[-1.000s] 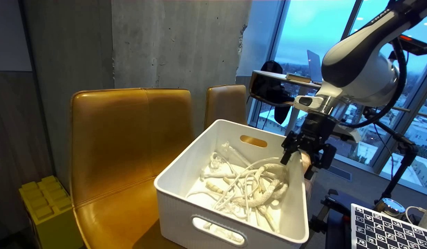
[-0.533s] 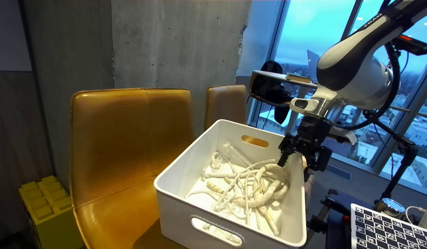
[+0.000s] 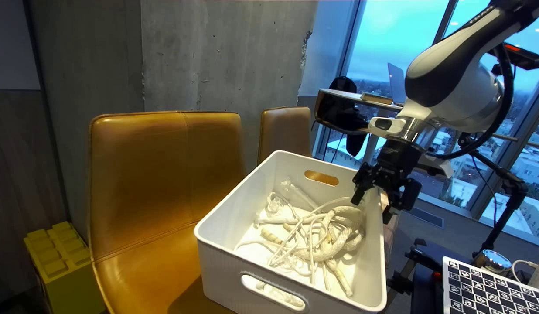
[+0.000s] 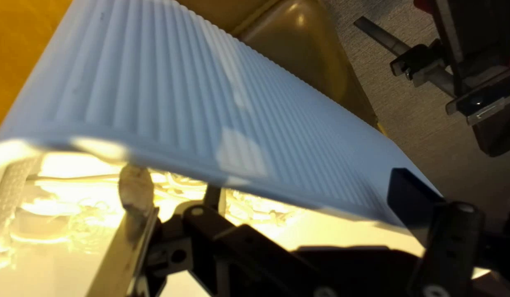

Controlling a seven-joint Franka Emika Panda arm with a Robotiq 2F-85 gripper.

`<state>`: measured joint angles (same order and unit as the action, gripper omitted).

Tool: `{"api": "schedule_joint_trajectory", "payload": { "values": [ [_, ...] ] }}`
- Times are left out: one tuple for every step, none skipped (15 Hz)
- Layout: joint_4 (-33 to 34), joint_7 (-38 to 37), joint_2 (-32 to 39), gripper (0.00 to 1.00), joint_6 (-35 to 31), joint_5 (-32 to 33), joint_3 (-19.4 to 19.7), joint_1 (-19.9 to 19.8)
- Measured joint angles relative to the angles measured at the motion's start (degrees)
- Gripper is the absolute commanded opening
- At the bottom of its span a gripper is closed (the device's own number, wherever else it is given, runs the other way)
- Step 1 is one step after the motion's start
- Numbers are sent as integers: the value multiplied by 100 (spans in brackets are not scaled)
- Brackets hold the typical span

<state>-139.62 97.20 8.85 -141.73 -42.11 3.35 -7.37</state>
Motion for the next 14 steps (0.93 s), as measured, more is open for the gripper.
{"api": "schedule_joint_trajectory", "payload": {
  "values": [
    [-79,6,-116,100,0,-4,0,-9],
    [-174,8,-247,100,0,-4,3,-19],
    [-273,9,-380,100,0,-4,16,-23],
    [-370,9,-509,100,0,0,40,-24],
    [-460,9,-632,100,0,6,70,-26],
    [-547,9,-753,100,4,17,105,-29],
    [-636,9,-879,100,8,32,145,-32],
    [-719,9,-1005,100,10,49,184,-33],
    [-795,9,-1132,100,15,67,218,-33],
    [-865,9,-1255,100,24,100,250,-33],
    [-935,8,-1378,100,49,147,288,-34],
    [-994,2,-1497,100,92,218,334,-34],
    [-1050,-4,-1614,100,136,283,386,-34],
    [-1099,-8,-1722,100,187,347,440,-34]
  ]
}}
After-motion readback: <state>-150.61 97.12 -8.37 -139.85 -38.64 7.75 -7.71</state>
